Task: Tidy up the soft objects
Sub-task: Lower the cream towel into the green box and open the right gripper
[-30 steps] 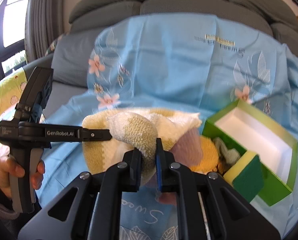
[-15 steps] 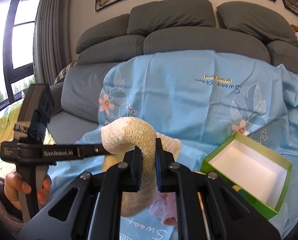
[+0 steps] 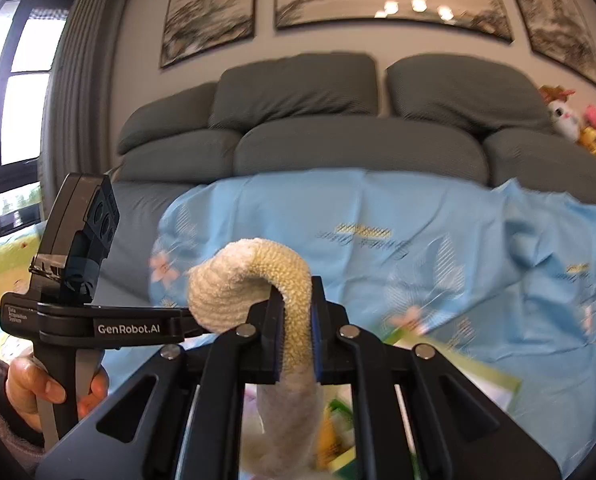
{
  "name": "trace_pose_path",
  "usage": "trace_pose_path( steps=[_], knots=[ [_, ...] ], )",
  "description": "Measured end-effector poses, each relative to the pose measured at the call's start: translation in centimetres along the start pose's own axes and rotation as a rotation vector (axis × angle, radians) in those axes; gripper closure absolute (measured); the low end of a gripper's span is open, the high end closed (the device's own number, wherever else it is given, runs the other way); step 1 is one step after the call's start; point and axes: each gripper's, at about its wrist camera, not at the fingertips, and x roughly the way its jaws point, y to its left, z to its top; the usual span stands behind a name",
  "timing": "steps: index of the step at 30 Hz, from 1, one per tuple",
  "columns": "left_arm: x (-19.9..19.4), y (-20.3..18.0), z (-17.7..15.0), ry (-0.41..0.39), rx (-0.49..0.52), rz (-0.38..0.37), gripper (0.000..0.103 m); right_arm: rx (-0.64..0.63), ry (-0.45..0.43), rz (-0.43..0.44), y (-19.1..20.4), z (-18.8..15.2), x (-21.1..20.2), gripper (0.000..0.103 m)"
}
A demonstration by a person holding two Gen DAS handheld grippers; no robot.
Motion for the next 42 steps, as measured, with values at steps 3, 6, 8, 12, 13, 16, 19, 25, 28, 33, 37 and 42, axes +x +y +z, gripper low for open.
trace_pose_path(
  steps=[3, 6, 8, 12, 13, 16, 19, 25, 28, 33, 37, 42],
  knots=[
    [3.3, -1.5, 1.4, 0.031, 0.015, -0.027, 0.092, -0.008, -0.016, -0.050, -2.1, 0.7, 0.4, 0.093],
    [6.7, -2.4, 2.0, 0.072, 0.019, -0.042, 0.092, 0.006, -0.003, -0.090, -4.9, 1.0, 1.6, 0.093],
    [9.6, -2.8, 2.1, 0.112, 0.027, -0.034, 0.092, 0.012, 0.017, -0.121, -6.8, 0.8, 2.9, 0.093],
    [14.9, -2.7, 0.9, 0.206, 0.053, 0.038, 0.092, 0.047, 0.094, -0.162, -10.3, -0.7, 5.9, 0.091],
    [16.3, -2.3, 0.3, 0.237, 0.053, 0.062, 0.092, 0.072, 0.132, -0.167, -11.5, -1.3, 6.9, 0.089],
    [19.4, -0.6, -1.4, 0.326, 0.031, 0.140, 0.092, 0.129, 0.262, -0.215, -14.7, -4.1, 10.0, 0.071],
    [21.6, 0.8, -2.7, 0.410, 0.016, 0.203, 0.069, 0.167, 0.370, -0.265, -16.5, -7.3, 11.6, 0.036],
    [21.4, 3.2, -4.0, 0.428, -0.044, 0.279, 0.010, 0.263, 0.419, -0.314, -19.1, -10.6, 10.4, 0.028],
    [20.1, 3.5, -3.9, 0.414, -0.045, 0.288, 0.010, 0.292, 0.409, -0.331, -19.9, -11.2, 8.6, 0.026],
    [17.0, 3.3, -4.2, 0.387, -0.032, 0.298, 0.010, 0.321, 0.394, -0.331, -19.5, -12.6, 5.3, 0.017],
    [15.6, 2.2, -4.7, 0.361, 0.003, 0.324, 0.010, 0.338, 0.383, -0.331, -18.2, -13.4, 2.8, 0.012],
    [12.4, 0.7, -6.0, 0.315, 0.055, 0.361, 0.004, 0.331, 0.364, -0.327, -15.7, -13.6, 0.0, 0.003]
  ],
)
